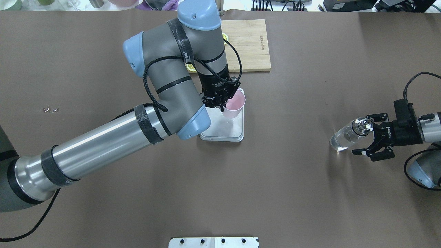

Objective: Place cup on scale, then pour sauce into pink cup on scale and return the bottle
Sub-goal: 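Carry the pink cup onto the scale while the right gripper reaches the glass bottle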

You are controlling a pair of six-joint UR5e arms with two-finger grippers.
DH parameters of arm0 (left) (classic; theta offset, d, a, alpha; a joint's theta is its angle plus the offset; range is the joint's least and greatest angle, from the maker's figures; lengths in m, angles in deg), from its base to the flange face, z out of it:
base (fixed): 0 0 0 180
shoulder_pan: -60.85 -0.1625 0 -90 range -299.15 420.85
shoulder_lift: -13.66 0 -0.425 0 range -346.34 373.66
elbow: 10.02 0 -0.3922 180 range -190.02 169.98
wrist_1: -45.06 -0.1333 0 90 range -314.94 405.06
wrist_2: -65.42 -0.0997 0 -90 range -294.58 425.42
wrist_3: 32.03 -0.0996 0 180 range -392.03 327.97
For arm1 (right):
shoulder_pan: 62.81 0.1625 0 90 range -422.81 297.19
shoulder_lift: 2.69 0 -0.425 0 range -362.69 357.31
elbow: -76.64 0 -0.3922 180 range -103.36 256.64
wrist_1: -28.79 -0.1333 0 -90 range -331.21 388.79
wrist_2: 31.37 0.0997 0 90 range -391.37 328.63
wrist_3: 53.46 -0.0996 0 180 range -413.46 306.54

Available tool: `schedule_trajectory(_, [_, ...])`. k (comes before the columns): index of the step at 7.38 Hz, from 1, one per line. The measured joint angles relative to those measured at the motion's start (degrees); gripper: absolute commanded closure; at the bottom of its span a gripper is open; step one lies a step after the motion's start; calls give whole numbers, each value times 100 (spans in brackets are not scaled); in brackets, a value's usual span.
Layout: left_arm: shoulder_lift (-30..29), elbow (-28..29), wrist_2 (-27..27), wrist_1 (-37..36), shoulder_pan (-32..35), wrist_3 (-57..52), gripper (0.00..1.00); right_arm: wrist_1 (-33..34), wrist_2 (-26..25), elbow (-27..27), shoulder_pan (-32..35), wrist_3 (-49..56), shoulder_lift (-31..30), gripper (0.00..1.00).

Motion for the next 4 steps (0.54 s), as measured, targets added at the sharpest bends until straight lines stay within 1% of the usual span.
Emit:
schedule_trajectory(3, [-19, 85, -116, 117, -55, 7, 91, -25, -36, -5, -15, -4, 104, 2])
schedule_trajectory(4, [-15, 89, -163, 119, -58, 1, 91, -26, -69, -6, -17, -4, 143, 13])
